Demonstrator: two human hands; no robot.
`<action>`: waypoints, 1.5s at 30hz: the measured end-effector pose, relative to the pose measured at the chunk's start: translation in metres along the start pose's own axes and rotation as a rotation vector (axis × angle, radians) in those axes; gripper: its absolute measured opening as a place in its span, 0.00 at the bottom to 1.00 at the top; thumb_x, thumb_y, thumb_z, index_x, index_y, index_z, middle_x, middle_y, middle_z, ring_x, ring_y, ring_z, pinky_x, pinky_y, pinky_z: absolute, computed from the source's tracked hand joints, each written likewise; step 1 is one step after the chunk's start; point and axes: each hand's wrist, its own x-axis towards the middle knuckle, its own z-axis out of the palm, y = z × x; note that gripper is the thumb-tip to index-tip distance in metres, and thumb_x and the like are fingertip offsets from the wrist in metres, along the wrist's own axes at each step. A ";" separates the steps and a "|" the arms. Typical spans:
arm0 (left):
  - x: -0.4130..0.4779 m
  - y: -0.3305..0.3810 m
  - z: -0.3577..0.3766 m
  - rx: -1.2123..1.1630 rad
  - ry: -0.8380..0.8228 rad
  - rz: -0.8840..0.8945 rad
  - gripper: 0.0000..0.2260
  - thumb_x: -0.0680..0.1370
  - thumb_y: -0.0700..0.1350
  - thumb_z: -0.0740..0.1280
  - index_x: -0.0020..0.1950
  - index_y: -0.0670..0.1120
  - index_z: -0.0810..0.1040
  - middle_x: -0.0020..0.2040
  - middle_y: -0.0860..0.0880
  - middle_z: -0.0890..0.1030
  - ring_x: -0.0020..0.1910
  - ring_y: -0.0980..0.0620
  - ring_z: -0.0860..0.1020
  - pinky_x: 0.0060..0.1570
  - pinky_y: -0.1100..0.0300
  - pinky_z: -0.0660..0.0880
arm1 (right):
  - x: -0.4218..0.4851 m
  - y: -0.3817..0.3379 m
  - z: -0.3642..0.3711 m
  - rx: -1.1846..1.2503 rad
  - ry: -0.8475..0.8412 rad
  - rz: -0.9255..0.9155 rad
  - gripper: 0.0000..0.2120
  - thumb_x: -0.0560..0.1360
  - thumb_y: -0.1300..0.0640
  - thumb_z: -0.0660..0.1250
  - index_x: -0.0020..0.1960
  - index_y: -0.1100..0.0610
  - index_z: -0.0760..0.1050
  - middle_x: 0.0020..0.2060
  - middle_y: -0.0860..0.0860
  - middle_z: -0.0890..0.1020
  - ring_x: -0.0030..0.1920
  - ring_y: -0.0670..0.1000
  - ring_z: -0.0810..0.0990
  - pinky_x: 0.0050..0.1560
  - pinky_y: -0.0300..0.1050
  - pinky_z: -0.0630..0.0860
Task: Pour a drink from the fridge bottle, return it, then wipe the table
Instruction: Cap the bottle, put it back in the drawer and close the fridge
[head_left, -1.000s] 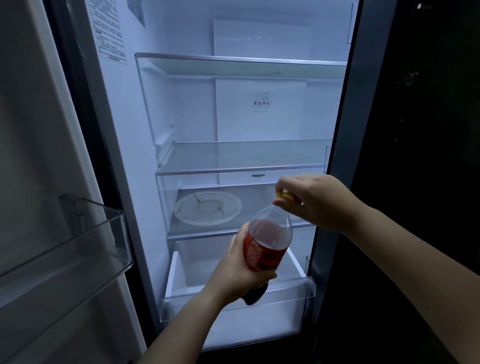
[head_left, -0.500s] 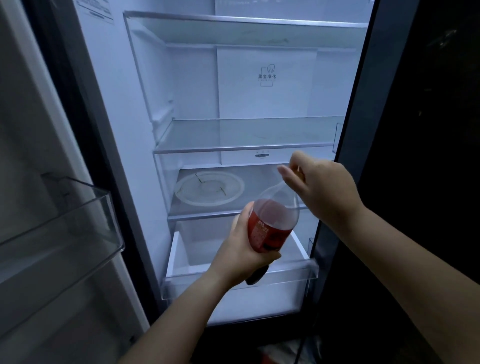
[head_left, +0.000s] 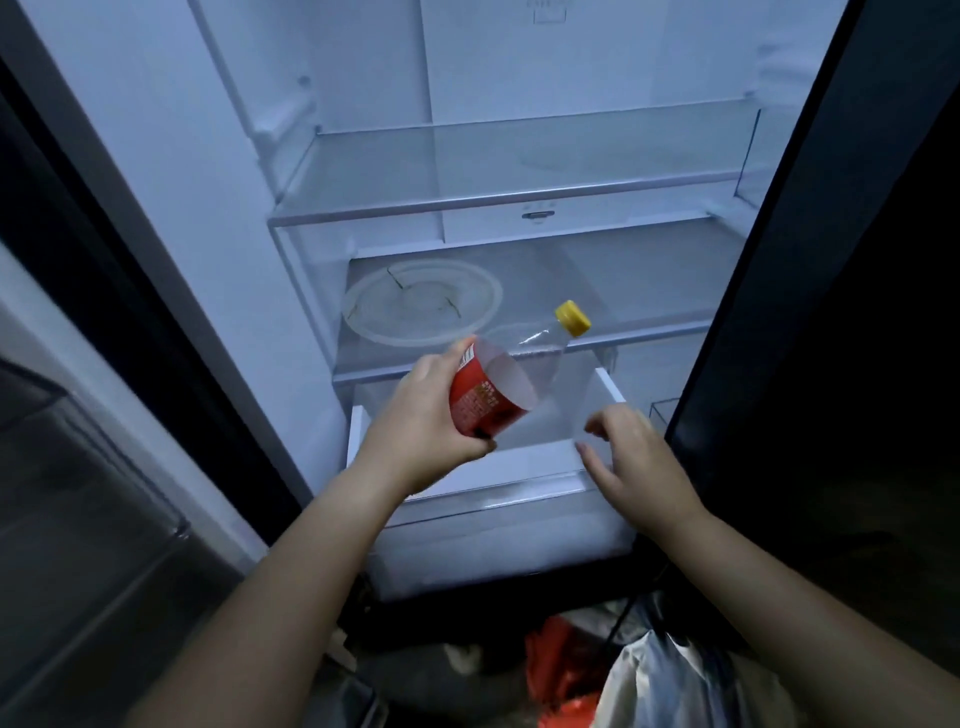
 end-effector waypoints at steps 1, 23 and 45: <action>0.002 -0.004 0.002 0.050 -0.026 0.000 0.46 0.63 0.48 0.77 0.75 0.60 0.56 0.64 0.54 0.69 0.62 0.53 0.70 0.50 0.61 0.66 | 0.000 0.001 0.005 -0.017 0.015 0.020 0.11 0.75 0.46 0.57 0.46 0.53 0.71 0.42 0.47 0.72 0.47 0.53 0.74 0.44 0.52 0.73; 0.085 -0.063 0.116 0.489 -0.688 -0.123 0.47 0.62 0.49 0.79 0.75 0.53 0.57 0.65 0.45 0.69 0.63 0.43 0.71 0.60 0.50 0.72 | -0.005 0.010 0.020 -0.076 0.359 -0.162 0.13 0.75 0.59 0.59 0.32 0.59 0.66 0.29 0.53 0.68 0.34 0.52 0.64 0.34 0.44 0.61; 0.086 -0.060 0.123 0.557 -0.625 -0.112 0.41 0.71 0.58 0.71 0.77 0.48 0.54 0.75 0.43 0.60 0.73 0.43 0.60 0.69 0.47 0.63 | -0.006 0.009 0.021 -0.081 0.361 -0.156 0.13 0.75 0.60 0.59 0.32 0.59 0.65 0.29 0.52 0.68 0.34 0.50 0.63 0.36 0.39 0.56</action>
